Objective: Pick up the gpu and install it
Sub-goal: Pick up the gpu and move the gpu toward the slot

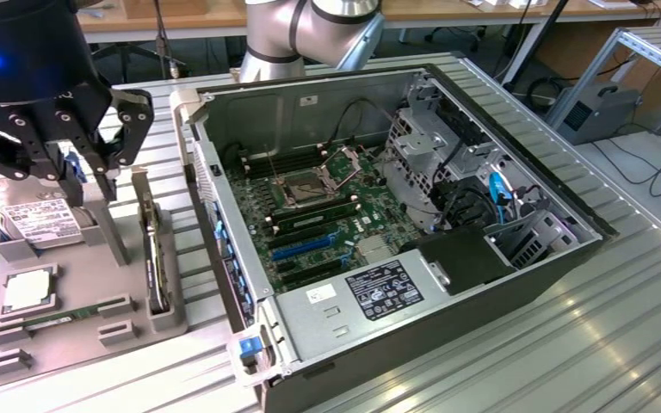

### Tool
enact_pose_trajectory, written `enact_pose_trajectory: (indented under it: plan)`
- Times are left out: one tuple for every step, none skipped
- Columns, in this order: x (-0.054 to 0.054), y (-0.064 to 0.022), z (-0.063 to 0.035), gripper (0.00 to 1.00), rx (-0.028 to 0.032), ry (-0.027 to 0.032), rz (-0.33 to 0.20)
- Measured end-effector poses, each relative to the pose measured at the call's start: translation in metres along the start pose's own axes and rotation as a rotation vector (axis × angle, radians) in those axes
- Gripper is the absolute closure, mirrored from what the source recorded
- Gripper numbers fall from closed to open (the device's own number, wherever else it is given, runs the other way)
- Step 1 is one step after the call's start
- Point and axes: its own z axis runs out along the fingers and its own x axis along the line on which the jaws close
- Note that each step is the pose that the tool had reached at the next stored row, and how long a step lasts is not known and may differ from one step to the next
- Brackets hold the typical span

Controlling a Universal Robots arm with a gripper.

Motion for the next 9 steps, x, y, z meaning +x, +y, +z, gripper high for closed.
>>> enact_pose_trajectory:
  plan:
    - [0.0000, 0.0000, 0.0000, 0.71, 0.0000, 0.0000, 0.000]
    - [0.0000, 0.0000, 0.0000, 0.64, 0.0000, 0.0000, 0.000]
    - [0.0000, 0.0000, 0.0000, 0.58, 0.0000, 0.0000, 0.000]
    - [0.0000, 0.0000, 0.0000, 0.58, 0.0000, 0.0000, 0.000]
    - [0.0000, 0.0000, 0.0000, 0.58, 0.0000, 0.0001, 0.000]
    - [0.0000, 0.0000, 0.0000, 0.58, 0.0000, 0.0000, 0.000]
    - [0.0000, 0.0000, 0.0001, 0.58, 0.0000, 0.0001, 0.000]
    - [0.0000, 0.0000, 0.0007, 0.58, 0.0001, 0.0000, 0.000]
    - [0.0000, -0.0001, 0.0015, 0.58, 0.0002, 0.0000, 0.000]
